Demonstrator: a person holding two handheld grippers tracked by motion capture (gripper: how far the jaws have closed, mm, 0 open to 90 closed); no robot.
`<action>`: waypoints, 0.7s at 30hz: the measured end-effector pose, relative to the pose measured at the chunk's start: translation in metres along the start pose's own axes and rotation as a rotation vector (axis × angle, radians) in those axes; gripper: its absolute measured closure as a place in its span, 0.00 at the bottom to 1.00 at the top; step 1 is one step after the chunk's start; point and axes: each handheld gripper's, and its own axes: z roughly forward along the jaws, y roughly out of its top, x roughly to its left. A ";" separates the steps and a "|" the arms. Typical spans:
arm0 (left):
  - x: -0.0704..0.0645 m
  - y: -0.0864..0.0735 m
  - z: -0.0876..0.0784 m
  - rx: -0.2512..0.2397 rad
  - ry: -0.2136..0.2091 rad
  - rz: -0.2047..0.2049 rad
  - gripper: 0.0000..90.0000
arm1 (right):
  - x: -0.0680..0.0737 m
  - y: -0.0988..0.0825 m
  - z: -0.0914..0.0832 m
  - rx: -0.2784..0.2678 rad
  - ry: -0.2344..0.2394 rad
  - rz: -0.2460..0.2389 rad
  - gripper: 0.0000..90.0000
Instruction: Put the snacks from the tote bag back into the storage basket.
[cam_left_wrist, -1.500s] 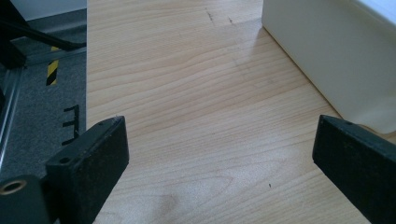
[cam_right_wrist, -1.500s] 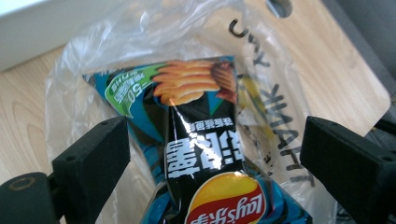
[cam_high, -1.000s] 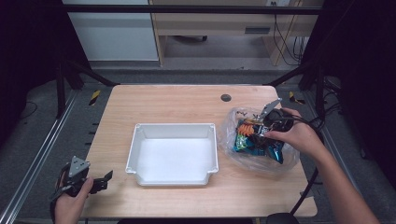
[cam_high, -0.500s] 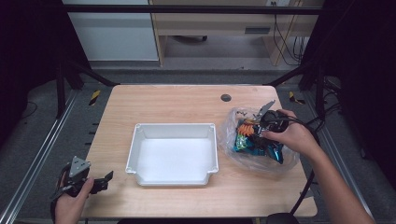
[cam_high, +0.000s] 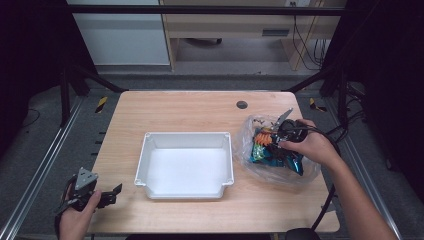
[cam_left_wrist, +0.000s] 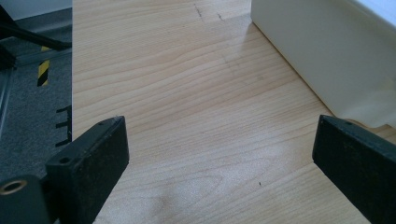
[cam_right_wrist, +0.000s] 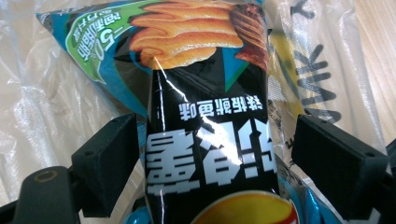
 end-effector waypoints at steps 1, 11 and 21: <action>0.000 0.000 0.000 0.000 -0.001 0.000 0.04 | 0.000 0.000 0.002 0.007 0.002 0.001 0.17; 0.000 0.000 0.001 0.006 -0.005 0.002 0.04 | -0.005 -0.007 0.028 0.049 0.023 0.008 0.17; 0.001 -0.001 0.001 0.004 0.000 -0.002 0.04 | -0.005 -0.009 0.038 0.055 0.047 0.010 0.12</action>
